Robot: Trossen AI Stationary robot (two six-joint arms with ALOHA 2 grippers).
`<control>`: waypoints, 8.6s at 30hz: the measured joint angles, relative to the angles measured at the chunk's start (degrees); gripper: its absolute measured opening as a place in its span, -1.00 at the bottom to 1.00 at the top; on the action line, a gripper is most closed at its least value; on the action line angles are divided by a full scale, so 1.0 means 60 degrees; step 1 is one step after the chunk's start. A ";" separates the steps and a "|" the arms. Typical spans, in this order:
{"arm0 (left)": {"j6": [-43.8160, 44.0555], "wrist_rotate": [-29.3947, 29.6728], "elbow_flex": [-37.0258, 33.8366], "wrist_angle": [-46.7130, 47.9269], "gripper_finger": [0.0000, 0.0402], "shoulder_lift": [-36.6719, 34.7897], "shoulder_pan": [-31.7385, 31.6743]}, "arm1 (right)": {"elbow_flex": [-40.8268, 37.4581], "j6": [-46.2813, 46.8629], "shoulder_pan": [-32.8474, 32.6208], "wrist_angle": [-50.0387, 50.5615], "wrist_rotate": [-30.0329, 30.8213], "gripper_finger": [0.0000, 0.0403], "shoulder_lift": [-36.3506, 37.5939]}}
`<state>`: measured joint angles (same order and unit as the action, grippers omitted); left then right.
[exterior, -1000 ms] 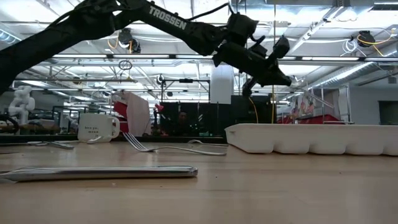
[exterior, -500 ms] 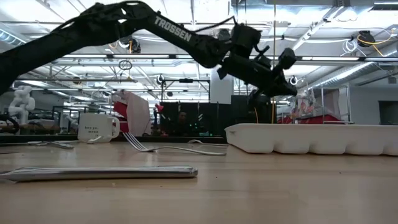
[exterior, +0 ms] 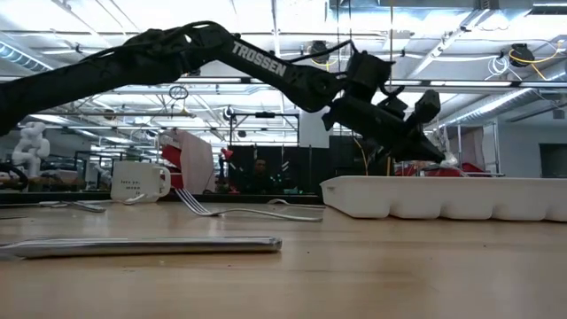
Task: Sort silverware
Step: Put the silver spoon into the silverware tray, then put the silver table knife into the silverware tray, then put the silver spoon into the silverware tray
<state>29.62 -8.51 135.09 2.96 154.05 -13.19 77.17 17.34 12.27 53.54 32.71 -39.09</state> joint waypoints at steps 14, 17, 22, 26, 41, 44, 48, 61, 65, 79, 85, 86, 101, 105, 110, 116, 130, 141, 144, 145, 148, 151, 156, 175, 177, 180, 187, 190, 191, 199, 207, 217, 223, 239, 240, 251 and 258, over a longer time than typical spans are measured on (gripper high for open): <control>-0.0150 0.0041 0.0000 0.0005 -0.96 0.0396 -0.0025 | 0.0001 0.0000 0.0000 0.0025 -0.0004 -0.47 0.0000; -0.0750 0.0062 -0.0019 0.0168 -0.81 0.0424 -0.0018 | 0.0000 0.0000 0.0001 0.0025 -0.0004 -0.47 0.0000; -0.1149 0.0047 -0.0033 0.0146 -0.42 0.0456 0.0011 | 0.0000 0.0000 0.0004 0.0025 -0.0159 -0.47 0.0000; -0.1147 0.0113 -0.0033 0.0100 -0.19 0.0456 0.0011 | 0.0000 -0.0004 0.0004 0.0026 -0.0259 -0.47 0.0000; -0.1023 -0.0264 -0.0029 0.0034 -0.04 -0.0475 -0.0363 | 0.0004 -0.1297 -0.0003 0.0699 -0.2729 -0.31 -0.0180; -0.1345 -0.0556 -0.0033 0.0600 -0.04 -0.1307 -0.0398 | 0.0004 -0.1203 -0.0004 0.1489 -0.3604 -0.21 -0.0539; -0.3049 -0.0570 -0.0016 0.1741 -0.04 -0.2736 -0.0329 | 0.0004 -0.1715 -0.0106 0.2912 -0.5046 -0.11 -0.1258; -0.6256 0.2525 -0.0015 0.6508 -0.04 -0.7230 0.0040 | -0.1660 -0.2068 -0.2829 0.2959 -0.6803 -0.09 -0.2534; -0.6245 0.3395 -0.0015 0.6796 -0.04 -0.8127 0.0225 | -0.3158 -0.1721 -0.3827 0.1405 -0.6965 -0.08 -0.2632; -0.5087 0.5512 -0.0022 0.8664 -0.04 -0.9585 0.1106 | -0.4943 -0.1645 -0.6611 -0.0850 -0.6762 -0.07 -0.5189; -0.4240 0.5577 -0.0022 0.9782 -0.04 -1.0512 0.1422 | -0.4633 -0.1101 -0.7713 -0.1032 -0.6737 -0.07 -0.6565; -0.4105 0.5577 -0.0022 0.9884 -0.04 -1.0662 0.1483 | -0.4569 -0.1022 -0.7841 -0.1161 -0.6697 -0.07 -0.6772; -0.2994 0.5563 -0.0015 1.1398 -0.04 -1.1430 0.2303 | -0.4466 0.0128 -0.8857 -0.2244 -0.6732 -0.07 -0.9007; -0.2994 0.5563 -0.0015 1.1421 -0.04 -1.1430 0.2346 | -0.4455 0.0541 -0.9177 -0.2230 -0.6778 -0.07 -0.9092; -0.3024 0.5744 -0.0015 1.1417 -0.04 -1.1430 0.2346 | -0.4456 0.1138 -0.9432 -0.2160 -0.6761 -0.07 -0.9040; -0.3231 0.6016 -0.0015 1.1417 -0.04 -1.1430 0.2340 | -0.4377 0.1604 -0.9442 -0.2104 -0.6706 -0.07 -0.8670; -0.3256 0.6233 -0.0015 1.1420 -0.04 -1.1430 0.2339 | -0.4084 0.1471 -1.0283 -0.2139 -0.5929 -0.07 -0.8963; -0.3260 0.6251 -0.0015 1.1428 -0.04 -1.1430 0.2339 | -0.3992 0.1873 -1.0373 -0.1988 -0.5931 -0.18 -1.0299; -0.3262 0.6251 -0.0015 1.1496 -0.04 -1.1430 0.2339 | -0.3952 0.2022 -1.0370 -0.1924 -0.5870 -0.45 -1.0467; -0.3262 0.6251 -0.0015 1.1523 -0.04 -1.1430 0.2339 | -0.3955 0.2040 -1.0367 -0.1934 -0.5876 -0.58 -1.0475; -0.3263 0.6252 -0.0015 1.1723 -0.04 -1.1430 0.2339 | -0.3956 0.2038 -1.0362 -0.1966 -0.5931 -0.91 -1.0435; -0.3261 0.6252 -0.0015 1.1754 -0.04 -1.1430 0.2339 | -0.3881 0.2103 -1.0306 -0.1869 -0.5974 -0.94 -1.0433; -0.3263 0.6251 -0.0015 1.1759 -0.04 -1.1430 0.2339 | -0.3259 0.2278 -1.0305 -0.1236 -0.5836 -0.98 -1.0564; -0.3257 0.6243 -0.0015 1.1983 -0.04 -1.1430 0.2339 | 0.0877 -0.0009 -0.9067 0.3370 -0.3776 -1.00 -1.0591; -0.3239 0.6184 -0.0015 1.2084 -0.04 -1.1430 0.2339 | 0.1132 -0.1140 -0.8733 0.3858 -0.3660 -1.00 -1.0575; -0.3131 0.6175 -0.0015 1.2364 -0.04 -1.1430 0.2339 | 0.1275 -0.3084 -0.8081 0.4599 -0.3556 -1.00 -1.0575; -0.2731 0.6167 -0.0018 1.2924 -0.04 -1.1430 0.2339 | 0.1247 -0.7340 -0.6253 0.6069 -0.1929 -1.00 -1.0493; -0.2732 0.6164 -0.0018 1.2925 -0.04 -1.1428 0.2339 | 0.1195 -0.8992 -0.5362 0.5996 -0.1666 -1.00 -1.0259; -0.2733 0.6164 -0.0018 1.2925 -0.04 -1.1427 0.2339 | 0.1195 -0.9477 -0.5042 0.6088 -0.1629 -1.00 -1.0215; -0.2739 0.6175 -0.0018 1.2932 -0.04 -1.1430 0.2339 | 0.0499 -1.1939 -0.2738 0.5947 -0.1091 -1.00 -0.9642; -0.2779 0.6357 -0.0018 1.3232 -0.04 -1.1427 0.2339 | -0.2074 -1.4577 -0.2079 0.3420 -0.0377 -1.00 -0.8515; -0.2804 0.6972 -0.0018 1.3399 -0.04 -1.1427 0.2320 | -0.4288 -1.5008 -0.2402 0.1261 -0.0494 -1.00 -0.7883; -0.2819 0.7324 -0.0018 1.3394 -0.04 -1.1427 0.2319 | -0.4238 -1.5270 -0.2745 0.0327 -0.0611 -1.00 -0.7879; -0.2816 0.7584 -0.0018 1.3387 -0.04 -1.1427 0.2317 | -0.4248 -1.5713 -0.2634 -0.0048 -0.2993 -1.00 -0.7879; -0.2819 0.7584 -0.0018 1.3387 -0.04 -1.1427 0.2320 | -0.4248 -1.5629 -0.2574 -0.0058 -0.3041 -1.00 -0.7879; -0.2756 0.7581 -0.0018 1.3403 -0.04 -1.1427 0.2320 | -0.4248 -1.4247 -0.2142 -0.0559 -0.3416 -0.66 -0.7883; -0.2549 0.7526 -0.0018 1.4049 -0.04 -1.1427 0.2320 | -0.4018 -1.3131 -0.2146 -0.0900 -0.3312 -0.37 -0.7887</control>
<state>14.33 36.64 134.98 87.26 85.49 0.73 53.05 -61.45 -0.60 48.14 12.84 -86.41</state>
